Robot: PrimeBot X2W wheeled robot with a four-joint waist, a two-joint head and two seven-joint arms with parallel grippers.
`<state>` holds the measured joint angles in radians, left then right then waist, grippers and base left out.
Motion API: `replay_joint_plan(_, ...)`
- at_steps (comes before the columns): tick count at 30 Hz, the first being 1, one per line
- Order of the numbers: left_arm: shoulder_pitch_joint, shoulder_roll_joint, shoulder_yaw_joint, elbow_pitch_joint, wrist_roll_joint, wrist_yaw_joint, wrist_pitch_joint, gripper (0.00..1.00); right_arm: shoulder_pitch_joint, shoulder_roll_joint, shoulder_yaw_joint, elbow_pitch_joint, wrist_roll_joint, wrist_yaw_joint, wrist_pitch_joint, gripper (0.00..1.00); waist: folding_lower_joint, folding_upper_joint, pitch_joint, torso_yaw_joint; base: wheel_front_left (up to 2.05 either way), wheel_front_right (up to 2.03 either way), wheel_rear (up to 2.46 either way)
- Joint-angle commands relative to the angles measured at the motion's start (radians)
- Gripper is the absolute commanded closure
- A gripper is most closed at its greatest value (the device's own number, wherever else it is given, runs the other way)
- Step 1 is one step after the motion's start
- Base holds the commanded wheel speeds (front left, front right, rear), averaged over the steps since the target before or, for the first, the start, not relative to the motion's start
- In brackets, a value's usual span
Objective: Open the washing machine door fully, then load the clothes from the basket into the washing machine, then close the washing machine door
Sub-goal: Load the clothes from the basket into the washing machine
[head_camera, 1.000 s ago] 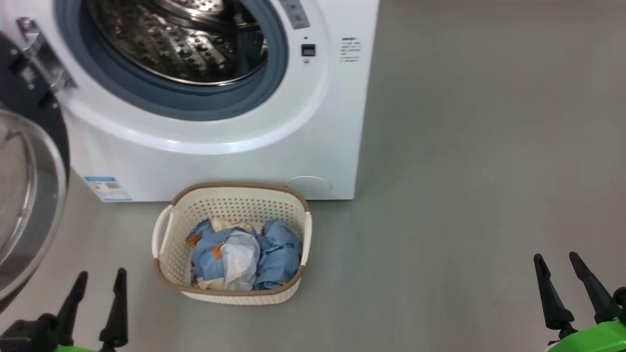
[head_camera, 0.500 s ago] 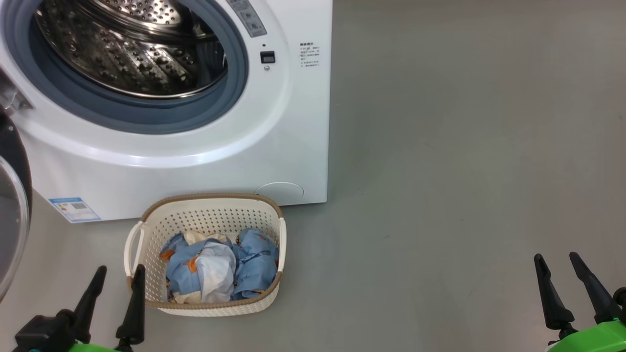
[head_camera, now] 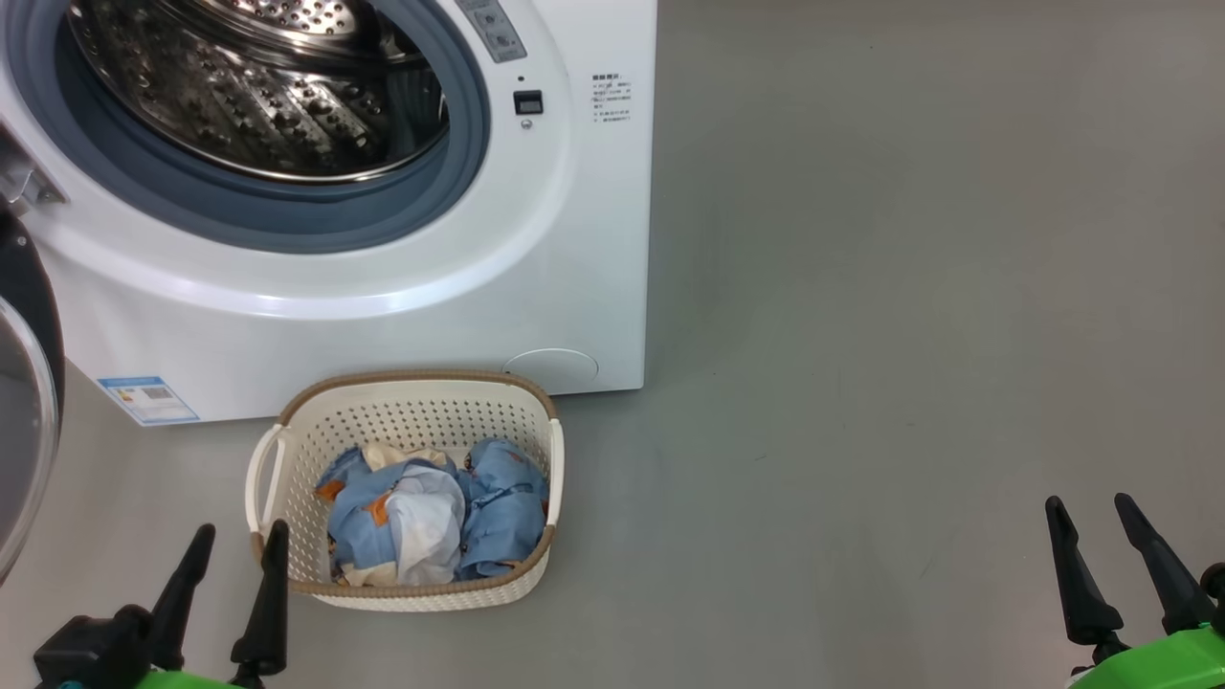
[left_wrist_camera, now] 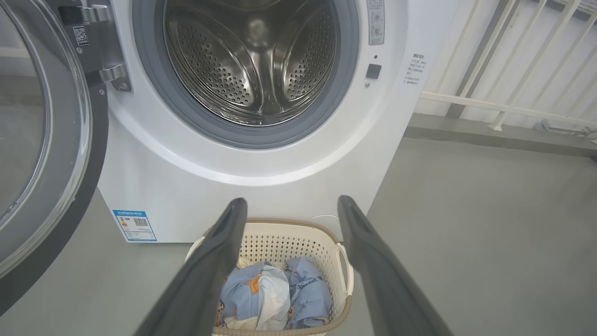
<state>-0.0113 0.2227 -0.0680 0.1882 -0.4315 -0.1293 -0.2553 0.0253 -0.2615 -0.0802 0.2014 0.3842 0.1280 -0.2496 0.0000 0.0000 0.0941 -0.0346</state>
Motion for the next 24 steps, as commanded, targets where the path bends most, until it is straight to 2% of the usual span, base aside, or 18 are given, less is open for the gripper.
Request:
replay_joint_plan(1,-0.048,0.027,0.028,-0.005,-0.021,-0.001,-0.006,0.00,-0.005,-0.022,0.015,-0.026,0.007,0.003,-0.012,0.00,0.0000,0.0000,0.000,0.002,0.00,0.00,0.00)
replay_joint_plan(9,-0.068,0.043,0.009,0.019,-0.078,-0.001,-0.006,0.00,-0.008,-0.017,0.016,-0.029,0.005,0.003,-0.012,0.00,0.0000,0.0000,0.007,0.005,0.13,-0.40,0.27)
replay_joint_plan(24,-0.091,0.052,0.001,0.028,-0.095,-0.001,-0.006,0.00,-0.021,-0.003,0.018,-0.031,0.002,0.003,-0.012,0.00,0.0000,0.0000,0.025,-0.002,0.73,-1.29,0.56)
